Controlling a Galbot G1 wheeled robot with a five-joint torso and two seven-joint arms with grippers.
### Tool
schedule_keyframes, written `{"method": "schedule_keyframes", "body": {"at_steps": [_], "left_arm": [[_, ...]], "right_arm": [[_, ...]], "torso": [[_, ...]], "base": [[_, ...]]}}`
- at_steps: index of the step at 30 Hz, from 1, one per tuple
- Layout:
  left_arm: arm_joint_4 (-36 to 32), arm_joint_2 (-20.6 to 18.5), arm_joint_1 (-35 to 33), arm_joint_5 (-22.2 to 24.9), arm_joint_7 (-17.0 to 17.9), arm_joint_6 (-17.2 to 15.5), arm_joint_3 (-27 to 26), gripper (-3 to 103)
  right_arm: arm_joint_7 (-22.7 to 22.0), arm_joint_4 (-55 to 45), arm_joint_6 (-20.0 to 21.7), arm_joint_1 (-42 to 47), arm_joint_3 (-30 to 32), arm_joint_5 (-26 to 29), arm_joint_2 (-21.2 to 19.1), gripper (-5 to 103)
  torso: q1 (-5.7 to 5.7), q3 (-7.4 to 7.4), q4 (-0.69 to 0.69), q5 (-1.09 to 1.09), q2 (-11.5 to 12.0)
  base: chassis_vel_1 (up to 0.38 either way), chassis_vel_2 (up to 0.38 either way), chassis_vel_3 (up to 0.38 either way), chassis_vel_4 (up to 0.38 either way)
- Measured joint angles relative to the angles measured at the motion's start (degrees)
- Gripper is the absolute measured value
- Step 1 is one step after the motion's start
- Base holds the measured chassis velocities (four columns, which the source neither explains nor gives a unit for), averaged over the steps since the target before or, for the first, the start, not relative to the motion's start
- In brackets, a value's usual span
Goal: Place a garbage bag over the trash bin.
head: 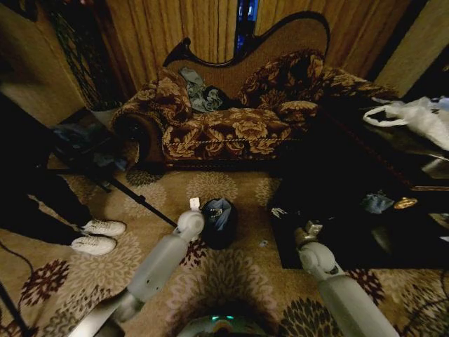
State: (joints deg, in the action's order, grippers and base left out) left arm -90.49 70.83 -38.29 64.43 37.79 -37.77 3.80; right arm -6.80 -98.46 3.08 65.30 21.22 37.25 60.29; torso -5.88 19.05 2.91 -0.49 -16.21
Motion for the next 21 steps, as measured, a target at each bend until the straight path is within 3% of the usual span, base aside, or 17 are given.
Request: {"method": "schedule_keyframes", "body": {"at_steps": [9, 18, 21], "left_arm": [[1.45, 0.3, 0.76, 1.68, 1.63, -1.11, 1.62, 93], [3.19, 0.98, -0.29, 2.64, 1.94, -1.03, 2.22, 98], [4.36, 1.47, -0.14, 2.5, 1.88, -0.84, 2.22, 91]], "right_arm": [[1.03, 1.53, -0.82, -1.2, -0.75, -0.1, -0.53, 100], [1.37, 2.55, -1.43, -1.58, -1.32, -0.52, -0.53, 100], [1.38, 2.63, -1.48, -1.43, -1.44, -0.75, -0.47, 100]], "torso": [[0.0, 0.0, 0.0, 0.0, 0.0], [0.0, 0.0, 0.0, 0.0, 0.0], [0.0, 0.0, 0.0, 0.0, 0.01]], "base": [[0.0, 0.0, 0.0, 0.0], [0.0, 0.0, 0.0, 0.0], [0.0, 0.0, 0.0, 0.0]]}}
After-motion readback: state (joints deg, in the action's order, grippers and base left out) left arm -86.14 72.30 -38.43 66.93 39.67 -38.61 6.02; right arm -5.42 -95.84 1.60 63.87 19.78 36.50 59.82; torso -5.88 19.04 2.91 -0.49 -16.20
